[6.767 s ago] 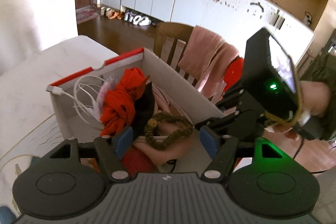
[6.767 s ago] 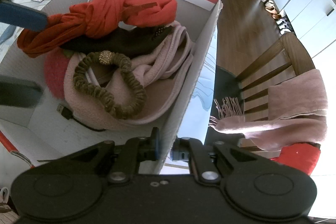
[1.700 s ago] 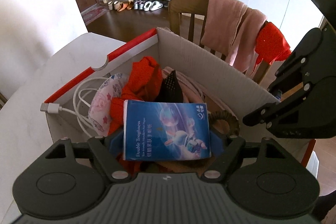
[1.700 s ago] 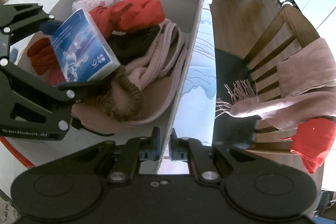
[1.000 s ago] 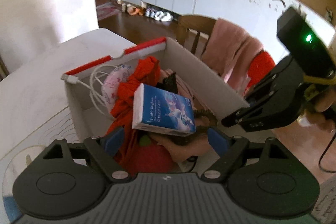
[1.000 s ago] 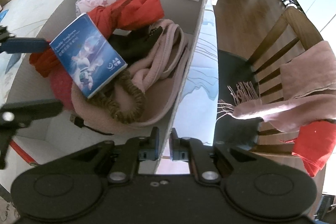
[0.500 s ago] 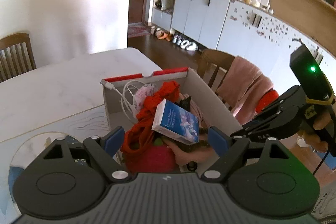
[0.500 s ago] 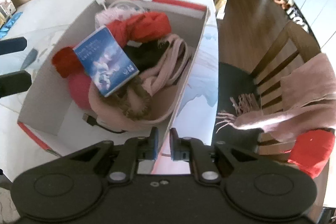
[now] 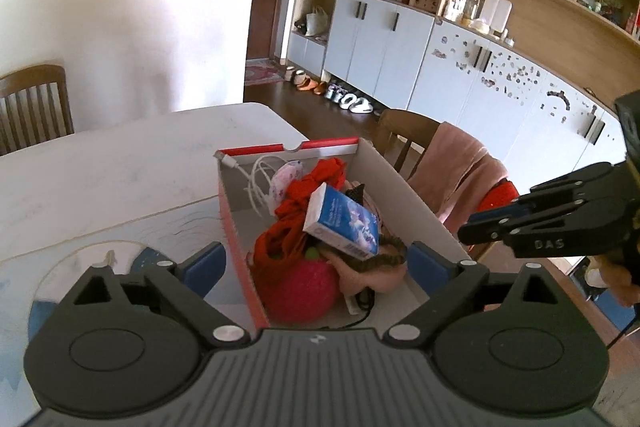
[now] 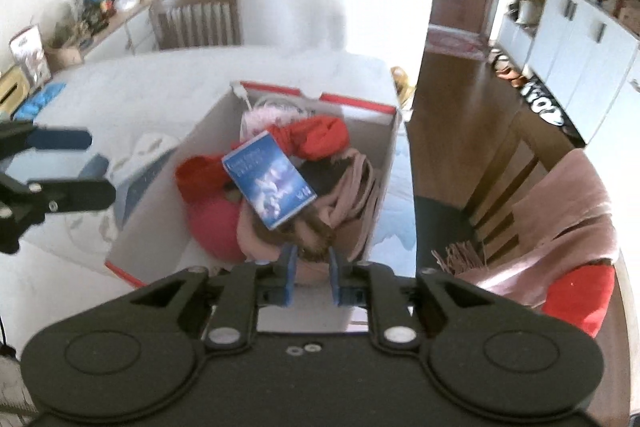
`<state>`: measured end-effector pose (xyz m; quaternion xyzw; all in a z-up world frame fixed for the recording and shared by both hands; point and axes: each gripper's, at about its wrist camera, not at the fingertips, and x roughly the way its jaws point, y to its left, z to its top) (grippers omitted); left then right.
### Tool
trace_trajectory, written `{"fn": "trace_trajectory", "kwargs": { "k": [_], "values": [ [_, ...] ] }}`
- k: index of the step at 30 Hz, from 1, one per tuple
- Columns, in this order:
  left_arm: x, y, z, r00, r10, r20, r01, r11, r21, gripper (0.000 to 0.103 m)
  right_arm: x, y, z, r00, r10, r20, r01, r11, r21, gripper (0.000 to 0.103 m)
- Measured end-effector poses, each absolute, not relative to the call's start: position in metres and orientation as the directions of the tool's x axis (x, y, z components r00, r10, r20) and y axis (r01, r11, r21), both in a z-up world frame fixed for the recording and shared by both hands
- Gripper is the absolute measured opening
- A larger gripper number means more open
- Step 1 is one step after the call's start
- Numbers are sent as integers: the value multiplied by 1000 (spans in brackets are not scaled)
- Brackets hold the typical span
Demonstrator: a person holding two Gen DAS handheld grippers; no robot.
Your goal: Organize objects
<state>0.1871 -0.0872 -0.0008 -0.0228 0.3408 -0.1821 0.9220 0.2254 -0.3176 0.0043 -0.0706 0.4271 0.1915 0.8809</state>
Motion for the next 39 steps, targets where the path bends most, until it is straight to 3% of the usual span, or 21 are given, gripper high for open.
{"fn": "trace_trajectory", "kwargs": {
  "k": [4,15,24,39],
  "values": [
    [176,-81,3,716,-354,-602,321,932,-167,103,208,-316,13,605,284,-744,-363,930,59,29],
    [151,-70,16,762,-347,-546,324,935,-143,103,162,-302,29,701,314,-641,-342,936,84,54],
    [137,-66,15,757,-360,-545,340,930,-142,103,142,-299,31,742,334,-581,-335,936,111,68],
    [118,-69,11,761,-365,-536,360,925,-119,103,123,-305,24,775,314,-548,-288,948,136,74]
  ]
}}
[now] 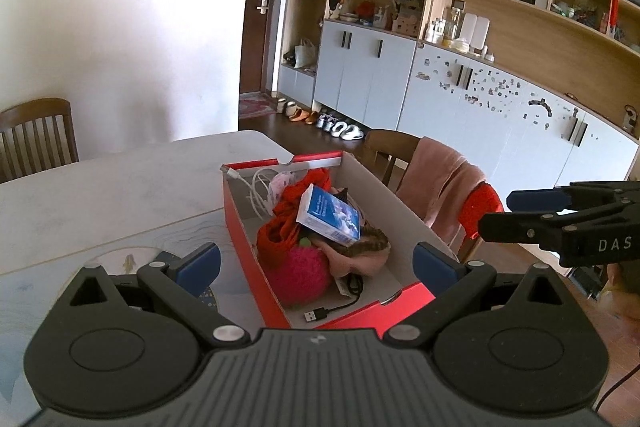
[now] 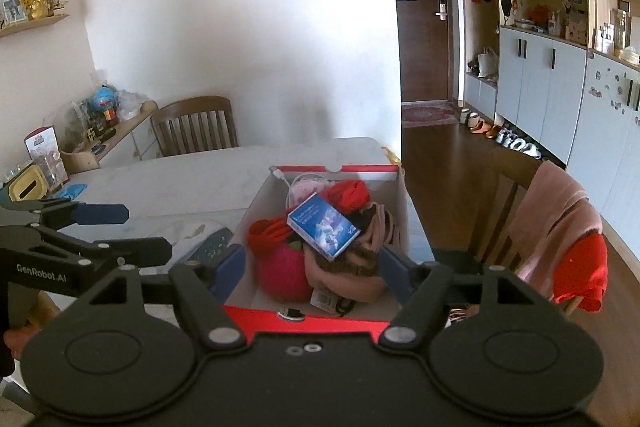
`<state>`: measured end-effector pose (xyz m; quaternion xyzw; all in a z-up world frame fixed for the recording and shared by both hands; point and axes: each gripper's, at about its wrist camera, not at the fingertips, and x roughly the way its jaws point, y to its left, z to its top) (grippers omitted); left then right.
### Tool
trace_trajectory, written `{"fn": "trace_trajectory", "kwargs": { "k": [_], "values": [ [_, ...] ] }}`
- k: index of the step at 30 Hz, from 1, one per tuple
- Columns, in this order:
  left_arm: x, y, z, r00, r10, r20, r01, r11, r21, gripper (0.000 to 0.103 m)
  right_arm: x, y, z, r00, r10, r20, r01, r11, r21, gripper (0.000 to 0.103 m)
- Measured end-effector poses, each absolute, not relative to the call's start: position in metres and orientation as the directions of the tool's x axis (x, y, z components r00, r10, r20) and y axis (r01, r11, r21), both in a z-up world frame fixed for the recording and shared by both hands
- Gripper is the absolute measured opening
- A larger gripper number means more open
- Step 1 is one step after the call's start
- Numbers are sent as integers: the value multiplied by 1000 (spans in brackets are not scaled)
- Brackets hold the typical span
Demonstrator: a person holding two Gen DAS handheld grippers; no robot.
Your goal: Organize objects
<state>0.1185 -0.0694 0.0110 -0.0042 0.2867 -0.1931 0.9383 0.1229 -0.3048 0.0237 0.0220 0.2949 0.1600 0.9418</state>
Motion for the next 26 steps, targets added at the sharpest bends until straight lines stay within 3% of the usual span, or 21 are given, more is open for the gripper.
{"fn": "trace_trajectory", "kwargs": {
  "k": [26],
  "values": [
    [116,-81,4,784,-316,-535,341,938,-54,103,117,-310,16,765,290,-576,-260,956,135,75]
  ]
}}
